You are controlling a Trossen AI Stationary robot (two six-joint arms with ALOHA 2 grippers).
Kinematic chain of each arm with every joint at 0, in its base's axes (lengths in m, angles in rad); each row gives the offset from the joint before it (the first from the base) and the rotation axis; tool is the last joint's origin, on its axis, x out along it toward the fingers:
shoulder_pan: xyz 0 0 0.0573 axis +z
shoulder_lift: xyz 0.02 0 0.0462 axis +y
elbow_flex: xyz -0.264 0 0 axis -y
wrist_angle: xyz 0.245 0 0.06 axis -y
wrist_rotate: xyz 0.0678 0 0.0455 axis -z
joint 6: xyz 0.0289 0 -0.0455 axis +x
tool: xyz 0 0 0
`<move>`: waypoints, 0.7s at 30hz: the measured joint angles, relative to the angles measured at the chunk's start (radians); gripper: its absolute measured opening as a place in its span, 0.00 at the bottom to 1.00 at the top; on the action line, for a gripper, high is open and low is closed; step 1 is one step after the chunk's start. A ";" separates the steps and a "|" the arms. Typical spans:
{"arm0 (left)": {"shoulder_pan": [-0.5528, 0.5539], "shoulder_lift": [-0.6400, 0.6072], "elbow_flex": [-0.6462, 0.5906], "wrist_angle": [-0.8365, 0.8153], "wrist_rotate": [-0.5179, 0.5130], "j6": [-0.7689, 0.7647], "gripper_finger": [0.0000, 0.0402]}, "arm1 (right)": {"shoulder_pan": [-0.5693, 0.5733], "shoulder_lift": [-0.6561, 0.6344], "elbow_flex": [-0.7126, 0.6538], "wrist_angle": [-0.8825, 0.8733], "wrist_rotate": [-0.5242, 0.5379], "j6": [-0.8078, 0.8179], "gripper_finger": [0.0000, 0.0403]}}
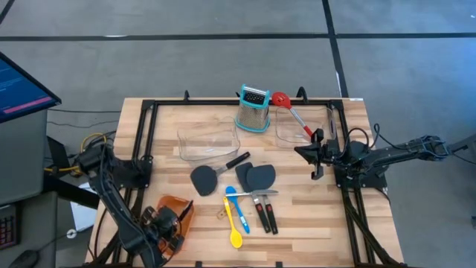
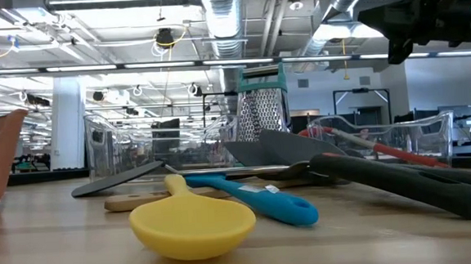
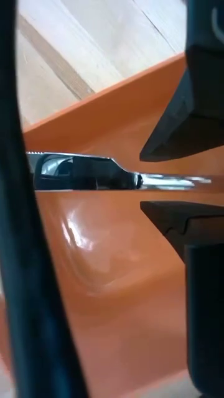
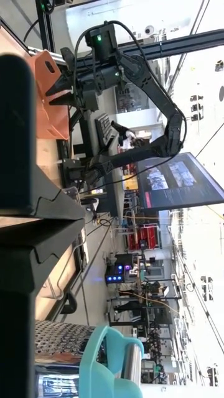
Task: Pick & Place Kitchen Items
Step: Adjust the orange bin
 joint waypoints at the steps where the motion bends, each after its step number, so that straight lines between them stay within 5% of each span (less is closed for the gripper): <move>1: 0.001 -0.007 0.000 -0.009 0.000 0.012 0.25 | 0.000 0.000 0.000 0.000 0.000 0.000 0.00; 13: 0.042 -0.224 0.000 -0.043 -0.133 0.140 0.06 | 0.000 0.000 0.000 0.000 0.000 0.000 0.00; 21: 0.111 -0.228 -0.063 -0.050 0.044 0.151 0.00 | 0.000 0.000 0.000 0.000 0.000 0.000 0.00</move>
